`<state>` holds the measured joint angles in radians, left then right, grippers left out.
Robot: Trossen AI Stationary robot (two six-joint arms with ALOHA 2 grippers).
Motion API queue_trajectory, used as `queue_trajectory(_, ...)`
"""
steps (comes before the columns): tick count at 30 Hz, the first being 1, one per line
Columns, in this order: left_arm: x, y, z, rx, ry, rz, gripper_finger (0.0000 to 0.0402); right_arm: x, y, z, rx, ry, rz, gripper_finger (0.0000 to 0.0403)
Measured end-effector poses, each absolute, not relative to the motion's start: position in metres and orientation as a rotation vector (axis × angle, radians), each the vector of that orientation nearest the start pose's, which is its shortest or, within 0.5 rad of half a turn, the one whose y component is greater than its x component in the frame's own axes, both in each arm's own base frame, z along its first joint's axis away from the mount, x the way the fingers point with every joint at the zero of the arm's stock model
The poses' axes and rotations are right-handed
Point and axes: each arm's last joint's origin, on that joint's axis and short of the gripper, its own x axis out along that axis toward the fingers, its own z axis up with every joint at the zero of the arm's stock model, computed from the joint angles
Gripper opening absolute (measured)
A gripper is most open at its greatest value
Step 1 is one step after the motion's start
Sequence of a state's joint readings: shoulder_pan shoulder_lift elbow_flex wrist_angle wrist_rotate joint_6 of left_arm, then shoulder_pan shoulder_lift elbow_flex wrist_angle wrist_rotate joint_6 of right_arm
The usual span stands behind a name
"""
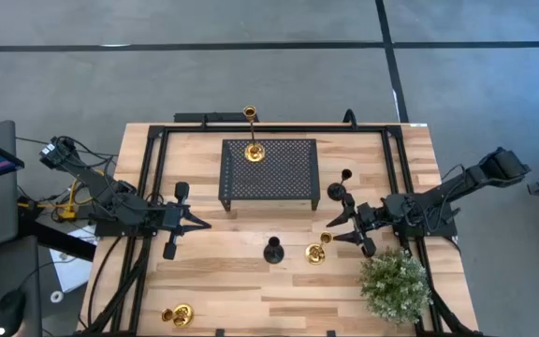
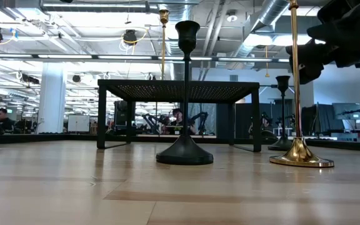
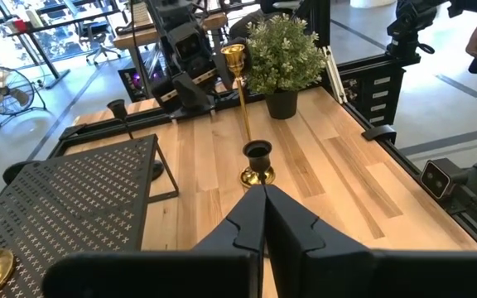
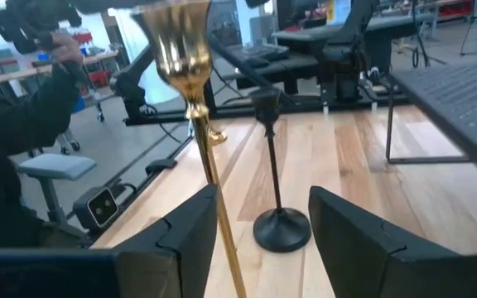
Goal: Pick & Place candle stick holders
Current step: Put the top metal candle holder on the shelf
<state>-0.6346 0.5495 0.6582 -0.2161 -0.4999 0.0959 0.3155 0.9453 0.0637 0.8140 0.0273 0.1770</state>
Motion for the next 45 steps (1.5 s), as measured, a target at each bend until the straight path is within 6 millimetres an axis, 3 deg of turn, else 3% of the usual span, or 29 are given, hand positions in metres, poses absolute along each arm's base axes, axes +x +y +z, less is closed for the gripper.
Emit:
queue_trajectory(10,0.108,-0.063,0.318,0.153,0.084,-0.139,0.0006,0.181,0.066,0.17,0.162,0.133,0.317,0.0198)
queue_trajectory(16,0.108,-0.063,0.318,0.153,0.084,-0.139,0.0007,0.189,0.075,0.169,0.155,0.161,0.342,0.0188)
queue_trajectory(22,0.108,-0.063,0.318,0.152,0.084,-0.139,0.0006,0.193,0.078,0.168,0.152,0.178,0.345,0.0147)
queue_trajectory(33,0.108,-0.063,0.318,0.127,0.086,-0.138,0.0005,0.195,0.078,0.176,0.196,0.151,0.336,0.0014)
queue_trajectory(40,0.109,-0.063,0.318,0.127,0.086,-0.138,0.0008,0.193,0.075,0.184,0.258,0.117,0.283,0.0007)
queue_trajectory(45,0.109,-0.063,0.318,0.127,0.086,-0.138,0.0005,0.199,0.078,0.206,0.259,0.13,0.29,0.0006)
